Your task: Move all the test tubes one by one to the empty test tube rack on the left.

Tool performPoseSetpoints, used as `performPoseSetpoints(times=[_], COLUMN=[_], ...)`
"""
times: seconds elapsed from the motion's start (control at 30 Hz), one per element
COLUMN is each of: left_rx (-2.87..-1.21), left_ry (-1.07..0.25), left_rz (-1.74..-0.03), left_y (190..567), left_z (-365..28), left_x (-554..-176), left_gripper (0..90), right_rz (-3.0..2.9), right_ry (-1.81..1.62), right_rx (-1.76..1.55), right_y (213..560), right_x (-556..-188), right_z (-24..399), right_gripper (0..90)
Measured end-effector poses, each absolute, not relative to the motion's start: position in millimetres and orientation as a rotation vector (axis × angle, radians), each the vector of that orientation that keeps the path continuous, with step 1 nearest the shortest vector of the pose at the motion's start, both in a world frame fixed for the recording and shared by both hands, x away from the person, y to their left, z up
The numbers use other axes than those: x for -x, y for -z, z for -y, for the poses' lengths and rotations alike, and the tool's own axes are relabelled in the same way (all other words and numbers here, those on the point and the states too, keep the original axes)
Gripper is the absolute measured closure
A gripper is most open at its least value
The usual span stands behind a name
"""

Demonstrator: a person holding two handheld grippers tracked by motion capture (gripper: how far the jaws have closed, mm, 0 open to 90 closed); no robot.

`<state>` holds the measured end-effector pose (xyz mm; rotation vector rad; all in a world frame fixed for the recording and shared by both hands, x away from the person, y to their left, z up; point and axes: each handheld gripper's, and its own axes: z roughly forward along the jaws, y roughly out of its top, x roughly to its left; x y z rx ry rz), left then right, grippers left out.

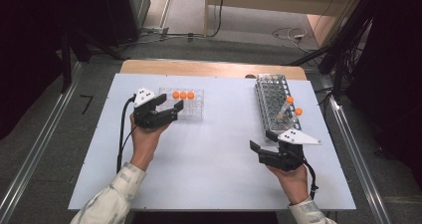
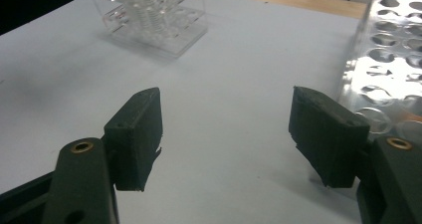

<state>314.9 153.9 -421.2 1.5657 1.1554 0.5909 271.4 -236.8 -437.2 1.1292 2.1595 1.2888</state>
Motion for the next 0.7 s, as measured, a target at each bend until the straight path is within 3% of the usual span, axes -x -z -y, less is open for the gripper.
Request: performPoseSetpoints(times=[0.37,0.7], left_rx=[-1.611,-1.586], left_ry=[-0.598,-0.602], left_rz=[-1.124,-1.098], left_y=[434,439], left_z=[-147,-146], left_x=[-281,-262], left_gripper=[18.1,17.1], right_rz=[-1.990,-1.864], right_ry=[-1.224,-1.146], right_rx=[-1.244,-1.319], right_y=[435,437], right_x=[-279,-290], right_z=[274,298], right_gripper=[28.0,28.4])
